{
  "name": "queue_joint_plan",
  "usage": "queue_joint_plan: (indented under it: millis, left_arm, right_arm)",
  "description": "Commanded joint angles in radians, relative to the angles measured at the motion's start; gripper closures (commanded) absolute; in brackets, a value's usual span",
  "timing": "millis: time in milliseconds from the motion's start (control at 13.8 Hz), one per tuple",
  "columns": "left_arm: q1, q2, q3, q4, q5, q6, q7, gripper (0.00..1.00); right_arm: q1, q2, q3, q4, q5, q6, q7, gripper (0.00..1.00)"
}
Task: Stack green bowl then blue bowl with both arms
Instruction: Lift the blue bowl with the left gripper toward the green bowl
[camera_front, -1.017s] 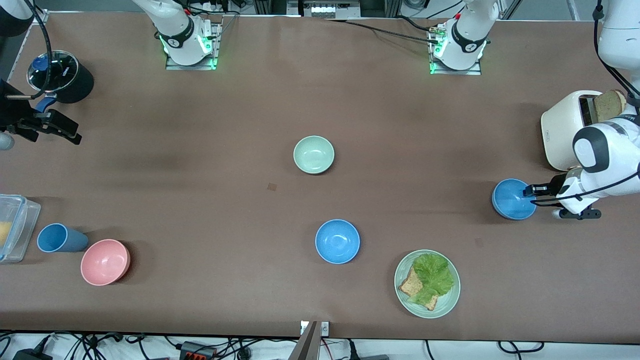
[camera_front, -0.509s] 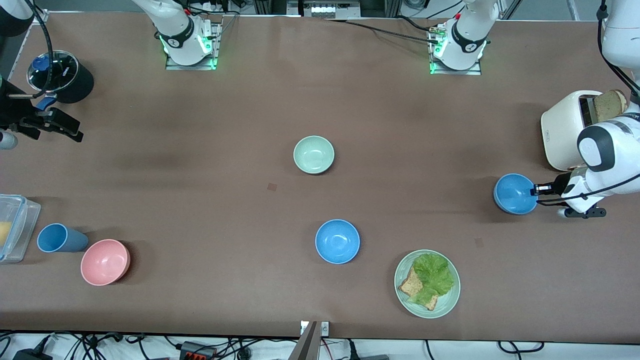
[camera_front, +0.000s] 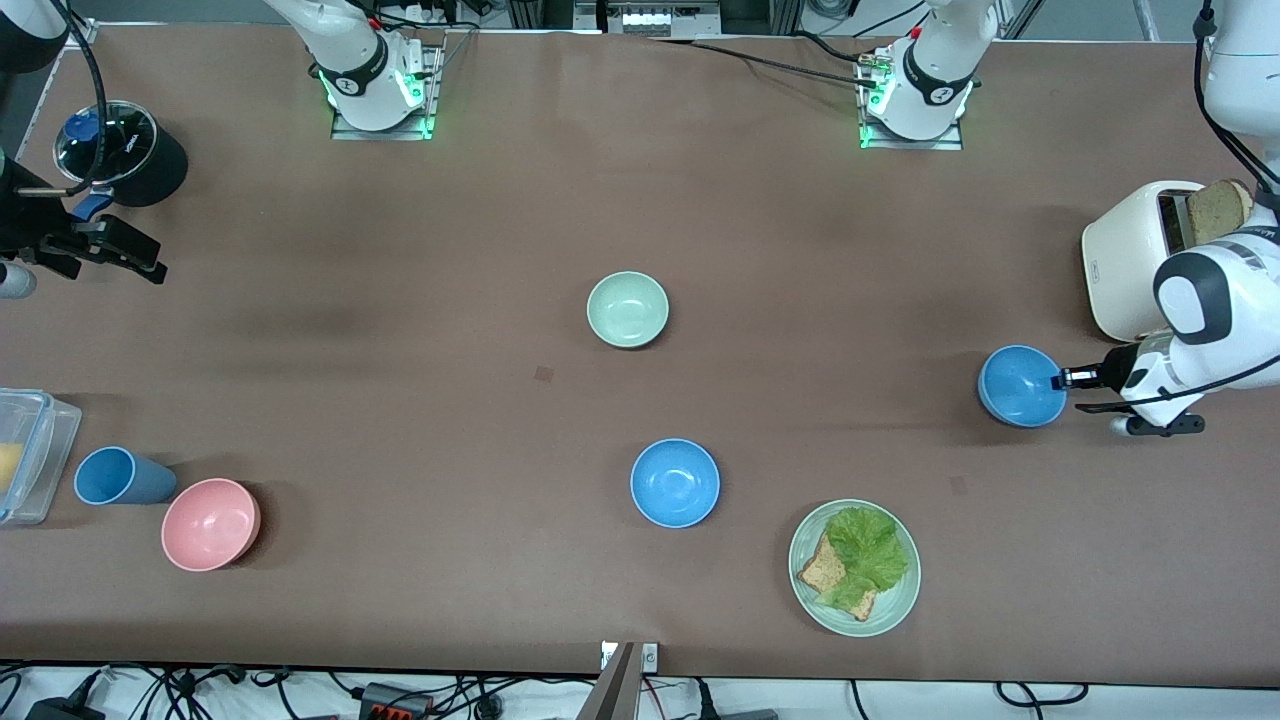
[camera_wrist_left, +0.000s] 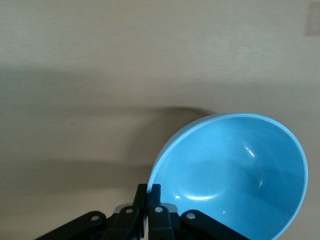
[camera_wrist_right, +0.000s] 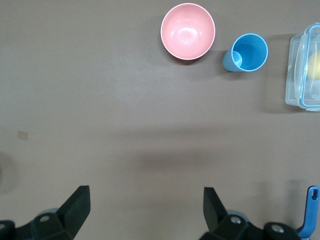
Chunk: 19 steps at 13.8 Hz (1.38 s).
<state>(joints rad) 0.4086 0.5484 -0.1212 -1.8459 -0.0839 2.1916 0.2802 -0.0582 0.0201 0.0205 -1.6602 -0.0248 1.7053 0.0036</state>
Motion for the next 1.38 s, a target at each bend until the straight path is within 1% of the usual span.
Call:
queue_joint_plan:
  millis: [0,291,436,581,654,799,1017,1163,1235,1308]
  left_arm:
    - [0.013,-0.007,-0.018,0.045,-0.02,-0.073,0.013,0.99]
    - [0.01,-0.008,-0.043,0.122,-0.037,-0.225,0.004,0.99]
    - [0.01,-0.03,-0.08,0.129,-0.04,-0.26,-0.012,0.99]
    - [0.003,-0.057,-0.133,0.129,-0.037,-0.285,-0.051,0.99]
    - [0.003,-0.064,-0.17,0.131,-0.037,-0.292,-0.077,0.99]
    - [0.003,-0.096,-0.24,0.132,-0.037,-0.338,-0.233,0.99]
    - [0.004,-0.116,-0.381,0.134,-0.04,-0.372,-0.471,0.99]
    - [0.004,-0.111,-0.484,0.132,-0.052,-0.363,-0.667,0.99]
    - [-0.008,-0.105,-0.523,0.134,-0.051,-0.352,-0.734,0.99]
    - [-0.037,-0.104,-0.546,0.134,-0.054,-0.325,-0.79,0.99]
  right_arm:
    - [0.011,0.0,0.004,0.014,-0.006,-0.018,-0.005,0.0]
    - [0.026,0.0,-0.007,0.014,-0.012,-0.015,-0.005,0.0]
    - [0.017,0.001,-0.007,0.014,-0.004,-0.015,-0.005,0.0]
    - [0.011,0.004,-0.008,0.016,-0.001,-0.01,-0.011,0.0]
    - [0.002,0.006,-0.008,0.014,0.005,-0.009,-0.039,0.0]
    - [-0.005,0.009,-0.008,0.016,0.006,-0.015,-0.059,0.0]
    - [0.0,0.001,-0.008,0.014,0.003,-0.022,-0.059,0.0]
    - [0.005,-0.002,-0.008,0.014,-0.001,-0.035,-0.06,0.0]
    - [0.003,0.0,-0.008,0.014,-0.004,-0.036,-0.059,0.0]
    - [0.0,0.0,-0.007,0.011,-0.003,-0.038,-0.06,0.0]
